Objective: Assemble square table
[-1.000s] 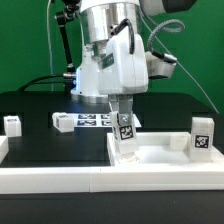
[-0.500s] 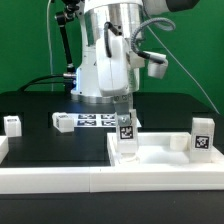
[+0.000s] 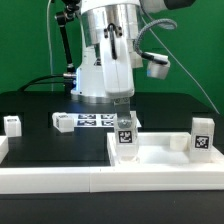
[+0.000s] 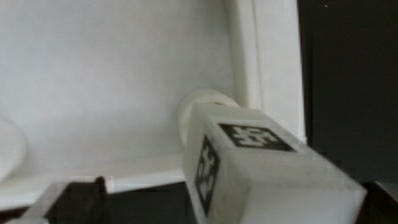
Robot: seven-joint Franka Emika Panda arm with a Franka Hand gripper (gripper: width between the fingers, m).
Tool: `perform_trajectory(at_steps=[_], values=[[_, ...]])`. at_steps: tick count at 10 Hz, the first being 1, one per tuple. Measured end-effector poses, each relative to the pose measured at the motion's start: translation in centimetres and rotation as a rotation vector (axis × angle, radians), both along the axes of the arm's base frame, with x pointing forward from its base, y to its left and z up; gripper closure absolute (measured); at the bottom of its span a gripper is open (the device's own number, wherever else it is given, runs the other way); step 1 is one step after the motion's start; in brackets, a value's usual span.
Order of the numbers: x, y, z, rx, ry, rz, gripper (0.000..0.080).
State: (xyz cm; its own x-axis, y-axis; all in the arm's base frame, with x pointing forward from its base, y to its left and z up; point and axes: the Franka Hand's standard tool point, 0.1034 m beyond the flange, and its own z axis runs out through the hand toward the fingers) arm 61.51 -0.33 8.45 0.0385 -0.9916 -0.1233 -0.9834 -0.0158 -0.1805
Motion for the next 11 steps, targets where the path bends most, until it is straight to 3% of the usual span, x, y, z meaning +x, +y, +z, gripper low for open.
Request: perform_trajectory(at_steps=[6,8,11], values=[[1.0,0.1,0.4,-0.102,-0.08,0.55,0.0151],[1.4,0.2,0.6,-0.115,-0.085,0.72,0.0151],[1.4,-0.1,0.5,-0.182,-0.103,1.02,0.0151]])
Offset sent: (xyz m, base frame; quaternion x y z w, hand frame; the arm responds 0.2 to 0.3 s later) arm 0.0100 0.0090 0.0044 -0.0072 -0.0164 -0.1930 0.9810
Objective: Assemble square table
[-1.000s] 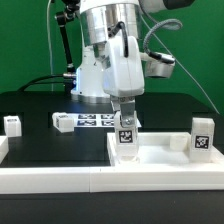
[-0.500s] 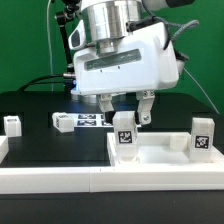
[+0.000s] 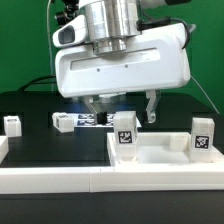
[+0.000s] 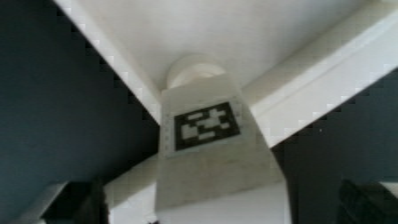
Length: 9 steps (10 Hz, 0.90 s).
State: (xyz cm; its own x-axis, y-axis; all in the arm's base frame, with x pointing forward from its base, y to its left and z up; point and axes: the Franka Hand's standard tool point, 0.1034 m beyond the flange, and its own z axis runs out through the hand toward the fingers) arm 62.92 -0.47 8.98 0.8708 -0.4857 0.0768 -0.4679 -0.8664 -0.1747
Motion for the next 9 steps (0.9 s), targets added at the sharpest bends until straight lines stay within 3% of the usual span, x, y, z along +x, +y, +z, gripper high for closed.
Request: perform_trajectory(at_steps=[4,6,7,8,9], values=[[-0.06,0.18,-0.05,-0.03,-0.002,0.093,0.0151],[-0.06,0.16,-0.05,-0.03,-0.002,0.092,0.0382],[-0.06,0.16,-0.05,-0.03,-0.002,0.092,0.0382],[-0.07,0.13,-0.05,-0.031,-0.002,0.092,0.0511],[-0.07,0.13,-0.05,-0.03,-0.002,0.091,0.0511]])
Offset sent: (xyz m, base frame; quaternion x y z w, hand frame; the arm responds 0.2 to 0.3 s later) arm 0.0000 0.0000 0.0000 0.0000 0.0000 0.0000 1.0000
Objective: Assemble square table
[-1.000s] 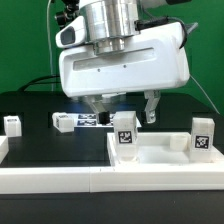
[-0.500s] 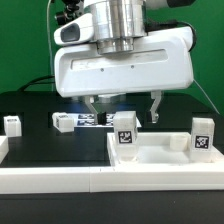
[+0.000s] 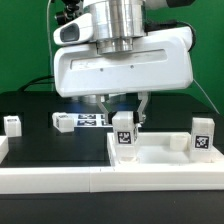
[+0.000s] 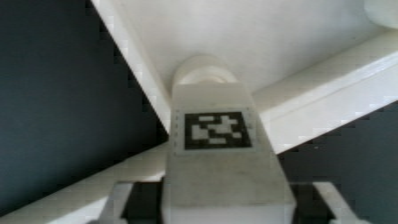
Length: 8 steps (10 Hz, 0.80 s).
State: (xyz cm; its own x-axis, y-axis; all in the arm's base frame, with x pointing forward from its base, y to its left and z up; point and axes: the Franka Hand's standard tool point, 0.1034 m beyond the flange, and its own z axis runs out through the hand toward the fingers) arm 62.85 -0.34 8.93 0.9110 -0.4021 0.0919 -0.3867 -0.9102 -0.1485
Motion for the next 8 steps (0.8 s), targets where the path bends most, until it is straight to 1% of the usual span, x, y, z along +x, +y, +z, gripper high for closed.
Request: perform_trajectory(at_steps=[3,6,8], values=[[-0.02,-0.04,-0.02,0.009,0.006,-0.059,0.0511],[-0.42,-0.1,-0.04,0.056,0.038,-0.447,0.0511],[-0.78,0.32,-0.04,0.087,0.065,-0.725,0.0509]])
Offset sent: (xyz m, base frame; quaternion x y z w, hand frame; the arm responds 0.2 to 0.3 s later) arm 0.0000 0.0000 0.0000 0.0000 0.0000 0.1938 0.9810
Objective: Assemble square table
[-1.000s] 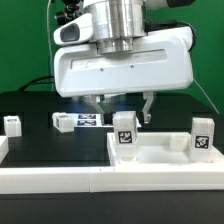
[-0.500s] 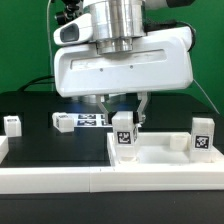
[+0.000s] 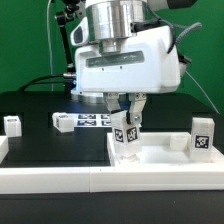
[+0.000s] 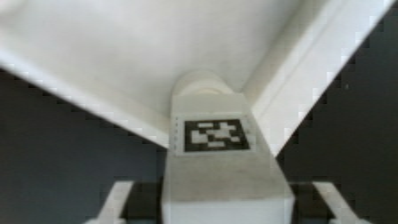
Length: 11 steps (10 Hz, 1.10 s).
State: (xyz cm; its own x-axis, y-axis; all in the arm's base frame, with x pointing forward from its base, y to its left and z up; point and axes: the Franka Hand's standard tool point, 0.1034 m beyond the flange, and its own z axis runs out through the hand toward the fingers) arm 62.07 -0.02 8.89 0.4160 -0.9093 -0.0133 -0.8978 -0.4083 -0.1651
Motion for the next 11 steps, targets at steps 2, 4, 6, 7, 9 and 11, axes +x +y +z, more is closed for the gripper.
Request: perform_trajectory(at_steps=[2,4,6,7,9,11], values=[[-0.08,0.06,-0.04,0.039,0.015,-0.207,0.0509],[-0.08,0.29,-0.05,0.074,0.033,-0.399,0.0509],[-0.06,0.43,-0.07,0.107,0.05,-0.587,0.0509],[-0.03,0.54,-0.07,0.117,0.056,-0.652,0.0509],[-0.02,0.45,-0.09,0.141,0.063,-0.743,0.0509],[0.05,0.63,-0.1,0.164,0.071,-0.869,0.0509]])
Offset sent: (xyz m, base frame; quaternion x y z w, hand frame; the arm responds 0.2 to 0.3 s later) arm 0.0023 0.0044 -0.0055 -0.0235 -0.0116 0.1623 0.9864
